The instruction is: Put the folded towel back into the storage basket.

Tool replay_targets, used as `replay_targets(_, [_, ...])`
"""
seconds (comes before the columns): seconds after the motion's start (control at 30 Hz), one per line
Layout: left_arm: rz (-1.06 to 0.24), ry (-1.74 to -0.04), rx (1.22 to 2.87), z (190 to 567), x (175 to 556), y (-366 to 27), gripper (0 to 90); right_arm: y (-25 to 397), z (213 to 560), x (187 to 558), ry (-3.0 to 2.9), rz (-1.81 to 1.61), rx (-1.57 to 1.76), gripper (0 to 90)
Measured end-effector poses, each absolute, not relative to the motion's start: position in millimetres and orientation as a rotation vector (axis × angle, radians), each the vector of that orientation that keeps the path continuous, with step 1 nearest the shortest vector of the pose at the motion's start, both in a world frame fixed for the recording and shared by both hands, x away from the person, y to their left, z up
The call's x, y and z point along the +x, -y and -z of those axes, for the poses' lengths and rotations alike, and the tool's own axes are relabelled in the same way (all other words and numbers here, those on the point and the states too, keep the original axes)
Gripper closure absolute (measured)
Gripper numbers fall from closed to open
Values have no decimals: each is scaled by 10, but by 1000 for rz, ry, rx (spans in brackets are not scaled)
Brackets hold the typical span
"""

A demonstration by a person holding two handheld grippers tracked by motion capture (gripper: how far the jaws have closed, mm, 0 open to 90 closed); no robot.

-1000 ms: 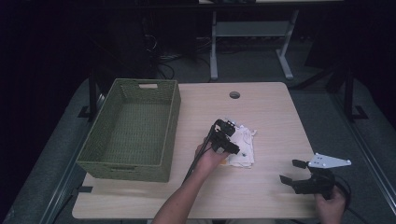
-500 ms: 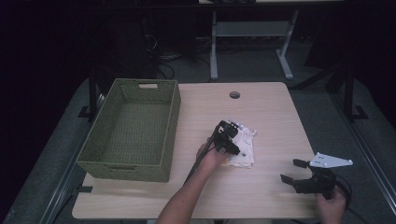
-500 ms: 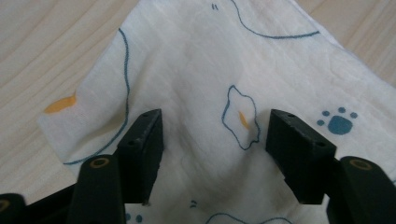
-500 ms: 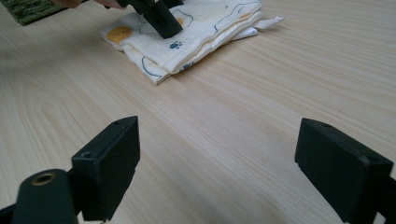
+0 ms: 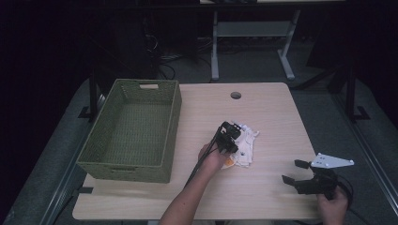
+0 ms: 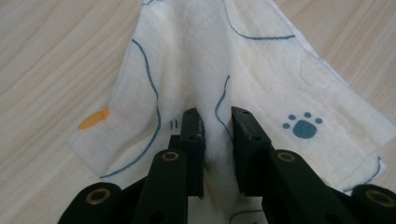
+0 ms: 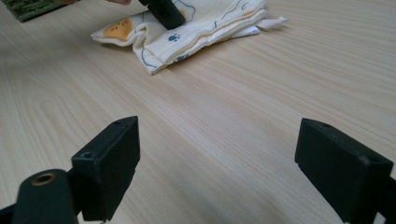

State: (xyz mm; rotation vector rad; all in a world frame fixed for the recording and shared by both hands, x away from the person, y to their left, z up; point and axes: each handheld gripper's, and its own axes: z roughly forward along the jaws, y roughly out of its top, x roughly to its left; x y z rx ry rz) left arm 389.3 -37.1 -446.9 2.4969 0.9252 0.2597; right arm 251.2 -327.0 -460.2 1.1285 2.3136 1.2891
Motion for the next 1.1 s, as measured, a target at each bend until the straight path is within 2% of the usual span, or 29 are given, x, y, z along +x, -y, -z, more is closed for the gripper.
replay_targets(0.3, [-261,-916,2486,4471,3888,365,811,3252,4608,2504,-2320,-1307,1131,137])
replay_targets(0.67, [-26,-948,2379,4440,3902,136,821,3247,4611,2482,-2321,-1312,1139,137])
replay_targets(1.1, [140,-891,2195,4095,3773,-148,822,3297,4581,2447,-2276,-1328,1152,137])
